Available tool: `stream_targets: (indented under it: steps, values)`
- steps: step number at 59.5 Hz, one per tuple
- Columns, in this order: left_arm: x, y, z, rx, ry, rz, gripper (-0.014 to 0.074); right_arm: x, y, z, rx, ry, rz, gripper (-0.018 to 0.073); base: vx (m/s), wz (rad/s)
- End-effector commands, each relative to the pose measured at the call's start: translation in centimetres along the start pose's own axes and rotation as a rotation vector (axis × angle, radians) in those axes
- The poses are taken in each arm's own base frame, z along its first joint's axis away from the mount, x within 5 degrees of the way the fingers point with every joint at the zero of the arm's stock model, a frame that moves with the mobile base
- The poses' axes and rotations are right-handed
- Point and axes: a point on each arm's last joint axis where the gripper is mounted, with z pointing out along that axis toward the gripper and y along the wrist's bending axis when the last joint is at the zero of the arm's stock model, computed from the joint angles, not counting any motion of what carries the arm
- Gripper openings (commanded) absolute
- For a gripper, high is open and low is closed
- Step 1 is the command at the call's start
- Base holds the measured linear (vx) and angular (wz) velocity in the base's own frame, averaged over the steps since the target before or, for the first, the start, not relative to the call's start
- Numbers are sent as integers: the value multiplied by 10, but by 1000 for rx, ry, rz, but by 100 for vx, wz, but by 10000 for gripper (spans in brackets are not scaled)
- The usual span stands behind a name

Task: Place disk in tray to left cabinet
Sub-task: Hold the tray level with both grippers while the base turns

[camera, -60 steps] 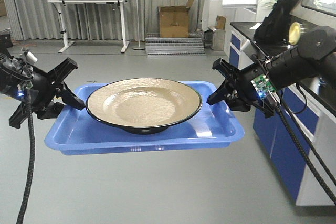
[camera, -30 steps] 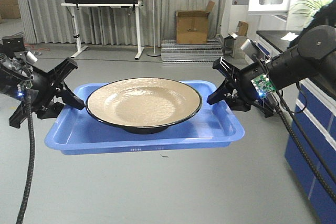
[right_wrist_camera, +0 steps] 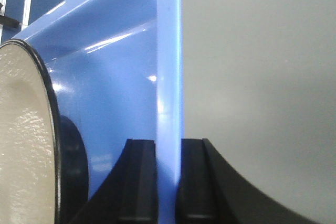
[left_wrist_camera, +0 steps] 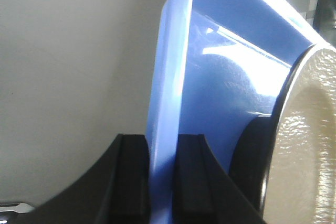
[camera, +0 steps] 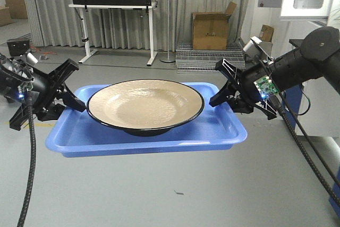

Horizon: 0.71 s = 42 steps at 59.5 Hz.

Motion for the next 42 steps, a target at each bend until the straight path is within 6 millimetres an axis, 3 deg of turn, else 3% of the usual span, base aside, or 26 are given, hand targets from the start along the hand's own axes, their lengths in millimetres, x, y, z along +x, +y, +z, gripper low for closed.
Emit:
stream_targets:
  steps: [1,42]
  values:
    - [23,-49,-29,252,34,-10,-1,18,58,-33,-250,18,-30,-3,64,2]
    - [23,-49,-29,252,34,-10,-1,18,58,-33,-250,18,-30,-3,66,-3]
